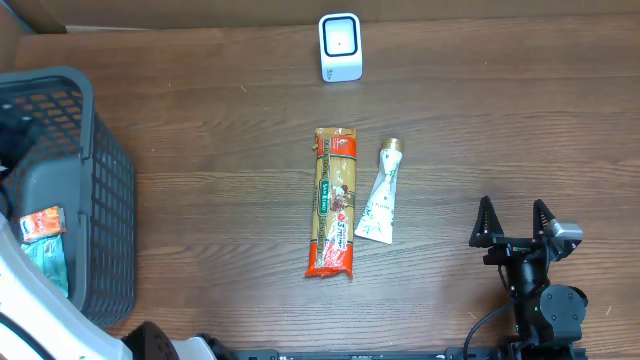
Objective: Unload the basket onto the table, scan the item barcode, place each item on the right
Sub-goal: 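Reach the left gripper into the basket and grasp a small orange box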
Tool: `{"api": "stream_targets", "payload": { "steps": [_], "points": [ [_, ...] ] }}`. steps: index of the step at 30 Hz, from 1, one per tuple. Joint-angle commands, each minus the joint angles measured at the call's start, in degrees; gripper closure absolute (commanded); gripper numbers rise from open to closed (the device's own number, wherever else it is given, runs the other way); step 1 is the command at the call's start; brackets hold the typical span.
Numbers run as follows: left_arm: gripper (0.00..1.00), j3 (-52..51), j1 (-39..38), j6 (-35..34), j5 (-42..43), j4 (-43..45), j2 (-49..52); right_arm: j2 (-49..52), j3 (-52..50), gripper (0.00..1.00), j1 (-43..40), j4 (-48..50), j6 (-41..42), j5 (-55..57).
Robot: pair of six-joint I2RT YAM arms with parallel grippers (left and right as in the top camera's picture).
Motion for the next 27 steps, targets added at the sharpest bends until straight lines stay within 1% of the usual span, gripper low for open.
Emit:
{"api": "stream_targets", "payload": {
  "steps": [1, 3, 7, 8, 10, 11, 15, 21, 25, 27],
  "points": [
    [0.00, -2.58, 4.79, -3.08, -1.53, 2.34, 3.32, -0.42, -0.61, 0.00, 0.37, 0.13, 0.22, -0.13],
    [0.02, -4.04, 5.86, -0.22, -1.53, 3.65, 5.16, -0.42, -0.61, 0.00, 0.37, 0.13, 0.22, -0.13],
    [0.06, -7.21, 6.29, 8.68, -2.01, 6.08, 9.14, -0.42, -0.61, 0.00, 0.37, 0.13, 0.22, -0.13],
    [0.09, -8.28, 6.29, 10.10, -1.97, 6.38, 10.03, -0.42, -0.61, 0.00, 0.37, 0.13, 0.22, -0.13],
    [0.11, -11.04, 6.29, 11.50, -1.97, 6.97, 11.39, -0.42, -0.61, 0.00, 0.37, 0.13, 0.22, -0.13],
    [0.13, -12.79, 6.27, 12.20, -1.99, 7.54, 11.85, -0.42, -0.61, 0.00, 0.37, 0.13, 0.22, -0.13],
    [0.13, -22.51, 6.32, 13.79, -3.74, 13.22, 12.22, -0.42, -0.61, 0.00, 0.37, 0.13, 0.22, -0.13],
    [0.12, -35.21, 6.38, 20.46, -4.31, 24.83, 12.22, -0.42, -0.61, 0.00, 0.37, 0.13, 0.22, -0.13],
    [0.06, -41.48, 6.38, 21.46, -3.87, 33.62, 12.24, -0.42, -0.61, 0.00, 0.37, 0.13, 0.22, -0.13],
    [0.05, -44.09, 6.40, 22.69, -3.89, 38.34, 12.24, -0.42, -0.61, 0.00, 0.37, 0.13, 0.22, -0.13]
  ]
}}
